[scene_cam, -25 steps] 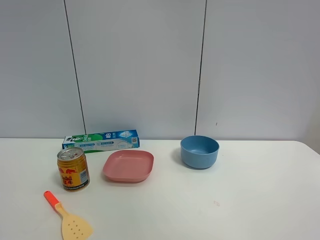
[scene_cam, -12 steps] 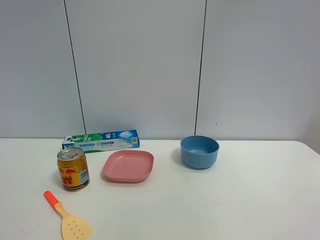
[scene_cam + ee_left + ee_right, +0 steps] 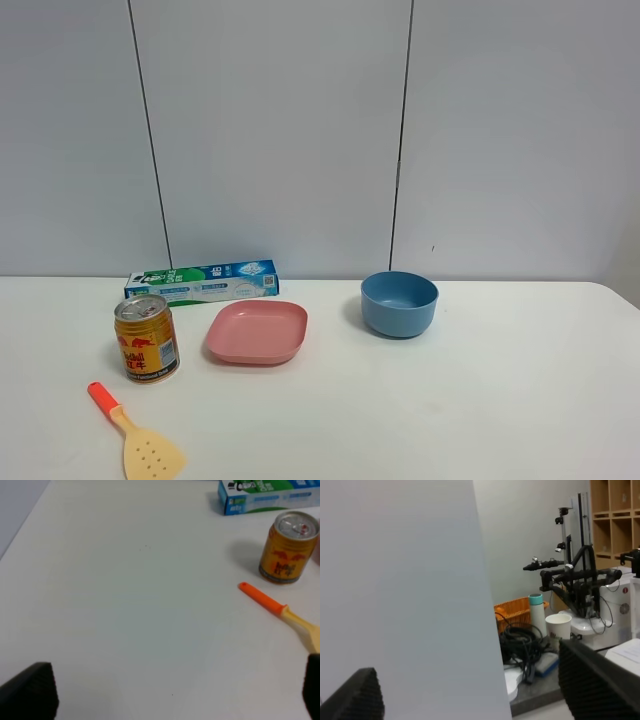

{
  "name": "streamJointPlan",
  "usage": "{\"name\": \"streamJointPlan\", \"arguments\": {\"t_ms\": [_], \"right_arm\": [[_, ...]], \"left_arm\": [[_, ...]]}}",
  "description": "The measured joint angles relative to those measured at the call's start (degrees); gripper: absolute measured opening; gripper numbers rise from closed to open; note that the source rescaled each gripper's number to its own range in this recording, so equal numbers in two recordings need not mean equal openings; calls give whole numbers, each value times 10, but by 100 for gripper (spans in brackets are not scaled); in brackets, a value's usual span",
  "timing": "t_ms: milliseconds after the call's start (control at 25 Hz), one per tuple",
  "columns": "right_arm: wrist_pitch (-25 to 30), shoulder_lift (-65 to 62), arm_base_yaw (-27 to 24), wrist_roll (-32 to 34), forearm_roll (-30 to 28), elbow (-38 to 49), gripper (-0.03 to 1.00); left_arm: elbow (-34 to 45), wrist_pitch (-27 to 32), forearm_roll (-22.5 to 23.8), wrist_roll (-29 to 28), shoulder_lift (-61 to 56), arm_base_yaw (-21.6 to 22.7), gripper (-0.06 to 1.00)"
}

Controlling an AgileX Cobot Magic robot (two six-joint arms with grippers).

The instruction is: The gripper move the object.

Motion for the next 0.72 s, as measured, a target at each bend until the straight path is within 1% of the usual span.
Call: {"name": "streamJointPlan", "arguments": {"t_ms": [80,240,440,720], "right_arm": [[0,-28,-34,-3,29,41,21],[0,-87,-72,-18,66,164,21],[0,-141,-92,-26,100,348,21],[1,-228,-101,-66,102,639,21]], "left_arm": [[0,0,0,0,0,0,100],[0,0,0,0,0,0,100],[0,0,0,0,0,0,100],[0,0,0,0,0,0,100]]}}
